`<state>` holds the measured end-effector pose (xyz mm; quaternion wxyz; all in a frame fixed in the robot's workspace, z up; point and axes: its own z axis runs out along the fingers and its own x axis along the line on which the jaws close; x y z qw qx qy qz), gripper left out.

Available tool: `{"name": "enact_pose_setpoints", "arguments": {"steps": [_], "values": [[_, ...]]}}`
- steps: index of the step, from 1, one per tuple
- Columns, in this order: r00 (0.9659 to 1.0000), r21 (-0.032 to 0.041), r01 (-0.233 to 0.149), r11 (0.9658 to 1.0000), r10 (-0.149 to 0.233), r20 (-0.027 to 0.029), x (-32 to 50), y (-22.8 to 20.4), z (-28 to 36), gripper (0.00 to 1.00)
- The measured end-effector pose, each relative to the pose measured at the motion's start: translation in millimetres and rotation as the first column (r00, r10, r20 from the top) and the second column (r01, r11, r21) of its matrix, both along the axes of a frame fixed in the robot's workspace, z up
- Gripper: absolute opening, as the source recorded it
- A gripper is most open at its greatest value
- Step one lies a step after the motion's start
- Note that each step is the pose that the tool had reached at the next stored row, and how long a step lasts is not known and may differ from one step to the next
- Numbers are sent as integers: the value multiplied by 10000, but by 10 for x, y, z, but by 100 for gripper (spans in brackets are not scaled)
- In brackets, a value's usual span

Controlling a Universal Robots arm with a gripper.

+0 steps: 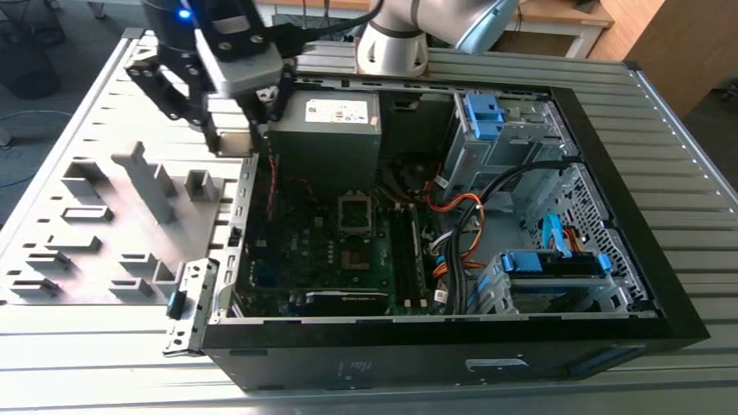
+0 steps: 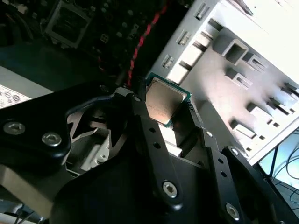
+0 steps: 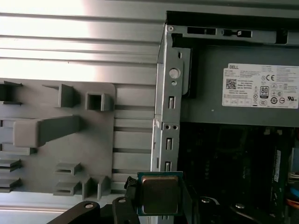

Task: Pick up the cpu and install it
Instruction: 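Pick up the cpu and move it towards the insertion slot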

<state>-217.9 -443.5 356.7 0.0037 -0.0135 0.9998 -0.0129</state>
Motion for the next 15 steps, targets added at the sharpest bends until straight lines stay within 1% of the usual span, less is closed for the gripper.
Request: {"name": "enact_pose_setpoints", "arguments": {"steps": [15], "values": [[9999,0,1,10000,-1,-127,672,-30,-2,47]]}}
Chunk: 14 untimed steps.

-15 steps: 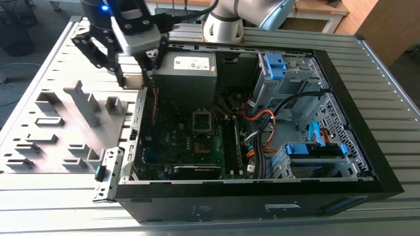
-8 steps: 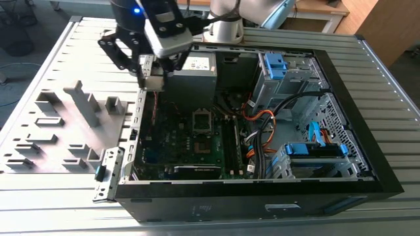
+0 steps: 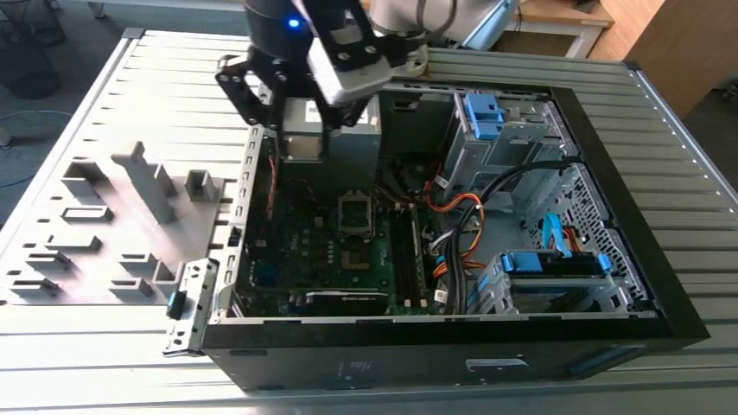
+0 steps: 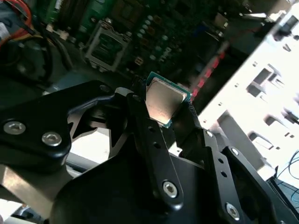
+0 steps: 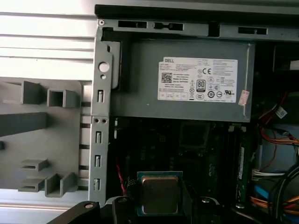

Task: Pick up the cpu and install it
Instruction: 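Pick up the cpu and move it towards the insertion slot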

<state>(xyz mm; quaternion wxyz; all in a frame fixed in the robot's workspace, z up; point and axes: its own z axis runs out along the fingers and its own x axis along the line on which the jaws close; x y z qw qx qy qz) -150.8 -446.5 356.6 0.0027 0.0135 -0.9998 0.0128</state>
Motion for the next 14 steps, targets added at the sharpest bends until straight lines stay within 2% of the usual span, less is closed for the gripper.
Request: {"name": "enact_pose_setpoints", "arguments": {"steps": [14], "values": [[9999,1,-1,10000,1,-134,639,-24,-3,47]]}}
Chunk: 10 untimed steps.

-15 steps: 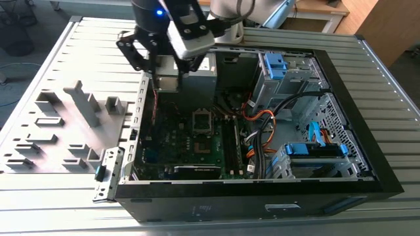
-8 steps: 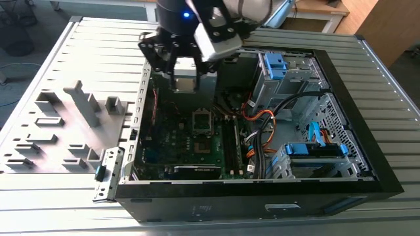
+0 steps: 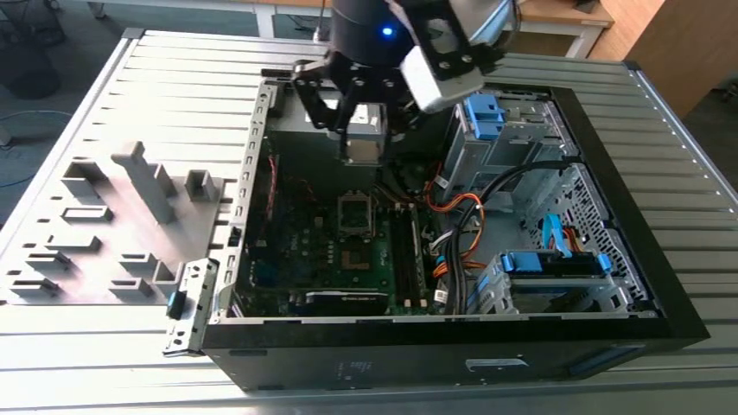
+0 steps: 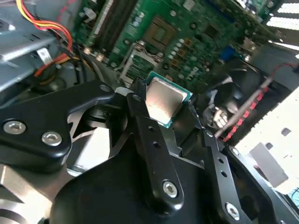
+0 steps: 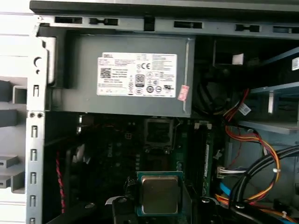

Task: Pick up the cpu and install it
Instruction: 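Pick up the cpu and move it towards the insertion slot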

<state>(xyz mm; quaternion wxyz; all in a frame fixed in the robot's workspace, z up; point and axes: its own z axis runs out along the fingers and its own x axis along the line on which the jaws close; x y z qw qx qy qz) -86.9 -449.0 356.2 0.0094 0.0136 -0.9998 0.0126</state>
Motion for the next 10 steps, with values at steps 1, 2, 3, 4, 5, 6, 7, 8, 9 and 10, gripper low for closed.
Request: {"name": "enact_pose_setpoints", "arguments": {"steps": [1,2,3,4,5,6,7,8,9,10], "values": [[10000,-1,0,10000,0,-9,44,-1,0,47],[10000,-1,2,10000,-2,-18,86,-2,0,47],[10000,-1,0,10000,0,-24,124,-3,0,47],[10000,-1,0,10000,0,-28,150,-4,0,47],[10000,-2,0,10000,0,-29,163,-4,0,47],[10000,-1,0,10000,0,-29,166,-5,0,47],[10000,-1,1,10000,-1,-29,165,-5,0,47],[10000,-1,1,10000,-1,-29,166,-4,0,47],[10000,0,1,10000,-1,-29,166,-4,0,47],[10000,0,2,10000,-2,-28,166,-4,-1,47]]}}
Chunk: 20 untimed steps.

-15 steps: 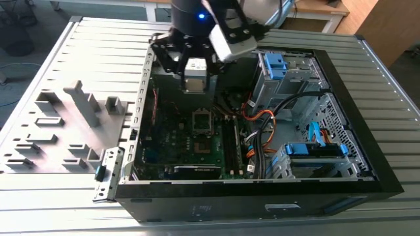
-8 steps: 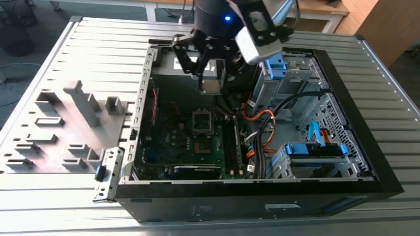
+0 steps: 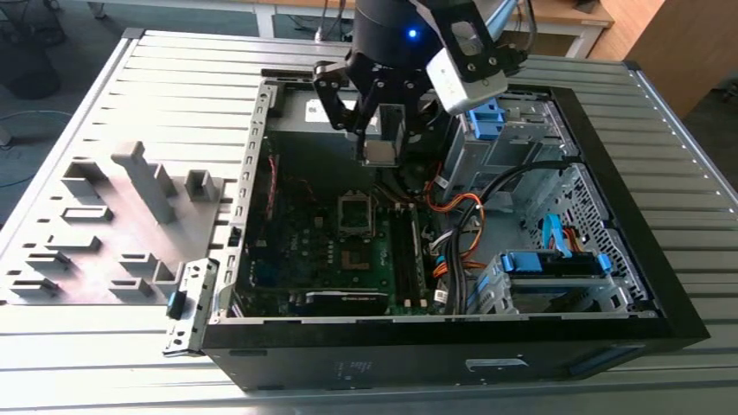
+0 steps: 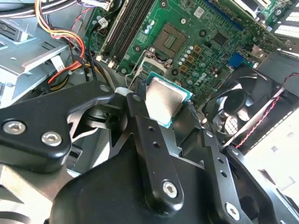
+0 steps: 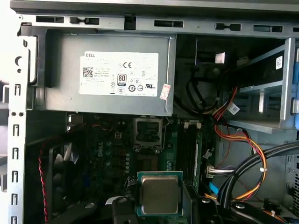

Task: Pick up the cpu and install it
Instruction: 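Pick up the cpu and move it towards the insertion slot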

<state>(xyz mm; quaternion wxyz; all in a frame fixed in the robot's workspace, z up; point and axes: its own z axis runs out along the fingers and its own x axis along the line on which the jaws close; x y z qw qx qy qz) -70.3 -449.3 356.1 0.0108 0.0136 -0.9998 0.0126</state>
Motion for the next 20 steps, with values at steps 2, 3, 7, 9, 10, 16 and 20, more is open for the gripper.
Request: {"name": "enact_pose_setpoints", "arguments": {"steps": [2,3,7,9,10,16,20], "values": [[10000,1,-1,10000,1,3,1,-3,-12,47],[10000,-3,-2,10000,2,3,1,-13,-20,47],[10000,1,0,10000,0,12,0,-46,-70,47],[10000,0,-1,10000,1,14,0,-54,-105,47],[10000,0,-1,10000,1,16,0,-60,-124,47],[10000,1,-1,10000,1,19,0,-87,-233,47],[10000,0,-1,10000,1,19,0,-107,-305,47]]}}
